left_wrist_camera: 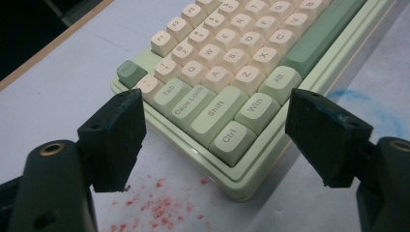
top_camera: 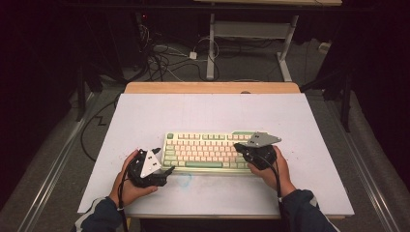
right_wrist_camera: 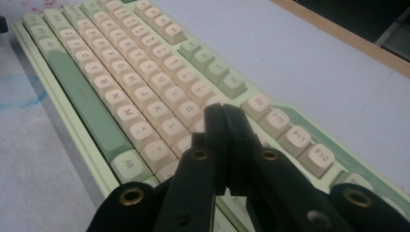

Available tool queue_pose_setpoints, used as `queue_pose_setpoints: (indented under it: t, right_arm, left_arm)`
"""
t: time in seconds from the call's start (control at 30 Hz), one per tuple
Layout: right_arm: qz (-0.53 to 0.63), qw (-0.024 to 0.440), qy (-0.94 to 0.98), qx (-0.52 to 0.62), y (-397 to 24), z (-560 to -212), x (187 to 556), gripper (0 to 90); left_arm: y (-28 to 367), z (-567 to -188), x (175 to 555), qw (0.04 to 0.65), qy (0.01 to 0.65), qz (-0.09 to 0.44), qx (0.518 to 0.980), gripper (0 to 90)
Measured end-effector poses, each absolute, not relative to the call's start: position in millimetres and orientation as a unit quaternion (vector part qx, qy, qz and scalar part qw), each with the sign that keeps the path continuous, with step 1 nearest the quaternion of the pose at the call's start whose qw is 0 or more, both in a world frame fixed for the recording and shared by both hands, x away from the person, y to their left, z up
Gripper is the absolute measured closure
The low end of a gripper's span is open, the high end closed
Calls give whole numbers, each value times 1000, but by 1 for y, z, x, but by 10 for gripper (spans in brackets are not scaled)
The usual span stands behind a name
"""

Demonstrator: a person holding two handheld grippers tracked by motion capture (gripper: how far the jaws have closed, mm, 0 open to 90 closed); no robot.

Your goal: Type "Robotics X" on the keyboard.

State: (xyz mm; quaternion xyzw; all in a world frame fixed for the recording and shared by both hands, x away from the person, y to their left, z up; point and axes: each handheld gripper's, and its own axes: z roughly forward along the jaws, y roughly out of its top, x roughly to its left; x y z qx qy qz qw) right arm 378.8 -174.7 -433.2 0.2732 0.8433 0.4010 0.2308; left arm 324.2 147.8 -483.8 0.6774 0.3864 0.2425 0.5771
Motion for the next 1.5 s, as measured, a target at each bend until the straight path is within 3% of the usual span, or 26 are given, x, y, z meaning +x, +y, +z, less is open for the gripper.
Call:
queue_pose_setpoints:
  t: [0.63,1.5]
  right_arm:
    - [379,215,861,263,-132,-442,394,900]
    - [362,214,864,278,-129,-447,400,900]
  left_arm:
    - [147,-486,323,569,385,236,687,212]
    - [146,-488,323,559,384,229,698,212]
